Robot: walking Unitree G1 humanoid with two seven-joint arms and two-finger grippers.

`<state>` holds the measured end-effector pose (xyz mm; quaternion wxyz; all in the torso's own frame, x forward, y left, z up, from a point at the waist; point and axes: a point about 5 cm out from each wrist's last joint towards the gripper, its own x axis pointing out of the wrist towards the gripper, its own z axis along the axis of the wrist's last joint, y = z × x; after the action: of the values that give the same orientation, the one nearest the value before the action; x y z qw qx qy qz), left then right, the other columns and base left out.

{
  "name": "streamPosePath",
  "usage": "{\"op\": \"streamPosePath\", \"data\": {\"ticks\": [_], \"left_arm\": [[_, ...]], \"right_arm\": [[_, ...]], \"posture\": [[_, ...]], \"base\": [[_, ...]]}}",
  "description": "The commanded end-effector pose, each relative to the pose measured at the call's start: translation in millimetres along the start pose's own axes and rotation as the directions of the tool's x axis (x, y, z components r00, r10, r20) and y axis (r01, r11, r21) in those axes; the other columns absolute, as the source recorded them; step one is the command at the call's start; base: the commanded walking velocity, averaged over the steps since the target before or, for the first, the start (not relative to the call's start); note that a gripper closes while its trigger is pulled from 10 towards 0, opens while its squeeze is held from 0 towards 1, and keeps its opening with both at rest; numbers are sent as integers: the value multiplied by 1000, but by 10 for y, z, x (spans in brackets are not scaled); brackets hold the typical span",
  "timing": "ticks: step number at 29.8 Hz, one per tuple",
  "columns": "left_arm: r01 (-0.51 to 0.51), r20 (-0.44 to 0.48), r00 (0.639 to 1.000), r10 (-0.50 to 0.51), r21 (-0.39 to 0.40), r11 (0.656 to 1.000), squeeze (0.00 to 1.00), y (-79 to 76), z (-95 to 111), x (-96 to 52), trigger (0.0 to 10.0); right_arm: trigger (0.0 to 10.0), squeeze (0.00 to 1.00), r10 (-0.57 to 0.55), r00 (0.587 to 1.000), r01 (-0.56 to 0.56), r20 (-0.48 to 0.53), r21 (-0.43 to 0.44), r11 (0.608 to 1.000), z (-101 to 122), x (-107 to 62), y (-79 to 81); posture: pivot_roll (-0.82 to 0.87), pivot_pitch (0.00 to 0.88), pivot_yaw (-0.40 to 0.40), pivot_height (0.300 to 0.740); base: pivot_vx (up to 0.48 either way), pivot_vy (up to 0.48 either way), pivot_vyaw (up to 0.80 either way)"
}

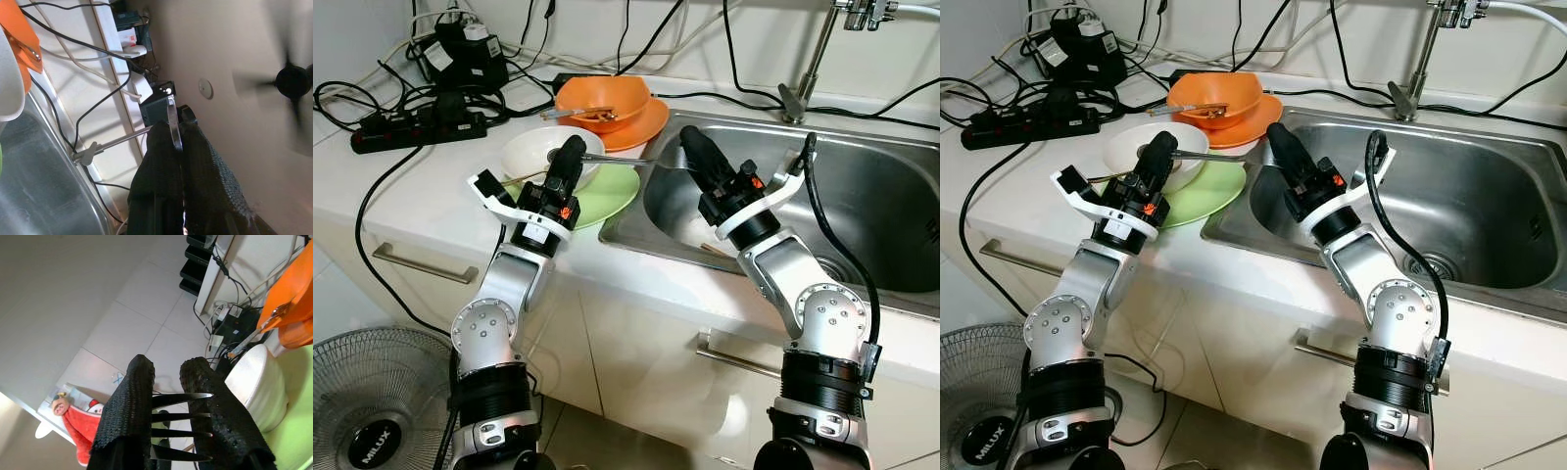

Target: Kitchen organization

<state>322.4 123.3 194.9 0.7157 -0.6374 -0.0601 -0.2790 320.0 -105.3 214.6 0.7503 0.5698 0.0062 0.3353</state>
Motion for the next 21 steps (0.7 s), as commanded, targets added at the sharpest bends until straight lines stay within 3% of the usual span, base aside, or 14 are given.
{"op": "streamPosePath", "data": {"ticks": [1,5,6,7,8,15,16,17,21], "left_arm": [[-4,-37,999,6,34,999,0,-18,-38,49,0],[15,-41,999,-14,29,999,0,-42,-55,43,0],[16,-42,999,-15,29,999,0,-43,-59,43,0],[16,-42,999,-15,29,999,0,-43,-59,43,0],[17,-42,999,-15,28,999,0,-42,-61,43,0],[32,-34,999,-31,23,999,0,-44,-68,33,0],[34,-31,999,-33,22,999,0,-47,-66,32,0],[36,-27,999,-35,20,999,0,-48,-63,32,0],[56,-8,998,-56,14,998,0,-72,-35,34,0]], "right_arm": [[10000,0,-9,996,7,-84,-17,1000,-121,27,49],[10000,0,-35,996,33,-78,-27,999,-108,44,39],[10000,792,-30,997,28,-76,-21,999,-103,45,43],[10000,792,-30,997,28,-76,-21,999,-103,45,43],[10000,1000,-27,996,25,-79,-24,999,-100,44,48],[10000,1000,-25,995,24,-93,-8,1000,-108,37,60],[10000,169,-23,995,24,-94,0,1000,-113,34,62],[10000,0,-22,995,23,-95,7,1000,-116,32,63],[10000,0,-10,996,15,-89,55,998,-119,12,71]], "posture": [[-94,0,88,740],[-93,0,86,740],[-93,0,84,740],[-93,0,84,740],[-92,0,83,740],[-94,0,78,740],[-94,0,78,740],[-94,0,78,740],[-94,0,78,740]], "base": [[0,0,0],[0,0,0],[0,0,0],[0,0,0],[0,0,0],[0,0,0],[0,0,0],[0,0,0],[0,0,0]]}}
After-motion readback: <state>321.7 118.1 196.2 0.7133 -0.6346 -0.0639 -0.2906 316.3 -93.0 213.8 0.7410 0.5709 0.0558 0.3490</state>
